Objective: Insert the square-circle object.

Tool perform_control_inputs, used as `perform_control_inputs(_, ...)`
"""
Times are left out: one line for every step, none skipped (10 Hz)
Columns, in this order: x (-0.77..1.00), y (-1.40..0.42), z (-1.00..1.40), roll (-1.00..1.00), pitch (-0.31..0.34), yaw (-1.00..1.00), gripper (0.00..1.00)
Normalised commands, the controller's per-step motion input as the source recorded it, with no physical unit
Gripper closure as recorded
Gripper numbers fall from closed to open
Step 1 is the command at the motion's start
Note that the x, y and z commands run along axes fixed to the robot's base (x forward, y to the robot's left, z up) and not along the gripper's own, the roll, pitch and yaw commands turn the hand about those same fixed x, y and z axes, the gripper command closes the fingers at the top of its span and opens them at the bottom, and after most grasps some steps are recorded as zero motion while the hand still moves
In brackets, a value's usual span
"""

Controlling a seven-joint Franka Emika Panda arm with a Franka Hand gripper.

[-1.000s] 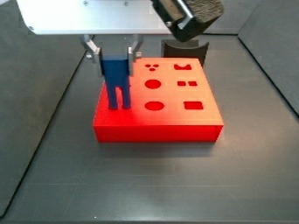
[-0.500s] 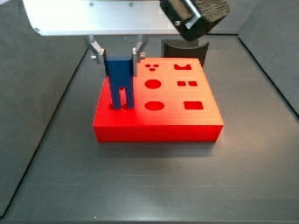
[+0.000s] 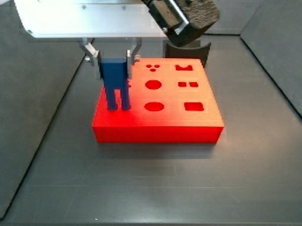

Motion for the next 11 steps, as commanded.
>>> perform_control_inputs(0.23, 0.00, -0.63, 0.05, -0.013, 0.00, 1.00)
perform_control_inputs(0.29, 0.00, -0.71, 0.15, 0.024, -0.02, 1.00)
perform_control_inputs(0.19, 0.00, -0.77, 0.08, 0.000, -0.02, 1.00)
perform_control_inputs(0.08, -0.03, -0.82, 0.12, -0.080, 0.00, 1.00)
perform_control_inputs(0.07, -0.04, -0.83, 0.16, -0.133, 0.00, 1.00)
perform_control_inputs(0.19, 0.00, -0.95, 0.16, 0.000, -0.04, 1.00)
perform_control_inputs(0.10, 0.00, -1.00, 0.11, 0.053, -0.16, 1.00)
perform_control_inputs(0.00, -0.01, -0.99, 0.08, 0.079, -0.12, 1.00)
perform_control_inputs(0.00, -0.09, -1.00, 0.06, 0.013, -0.09, 1.00)
perform_control_inputs(0.00, 0.00, -0.95, 0.05, 0.097, -0.17, 1.00)
perform_control_inputs(-0.05, 0.00, -0.78, 0.04, 0.166, -0.17, 1.00)
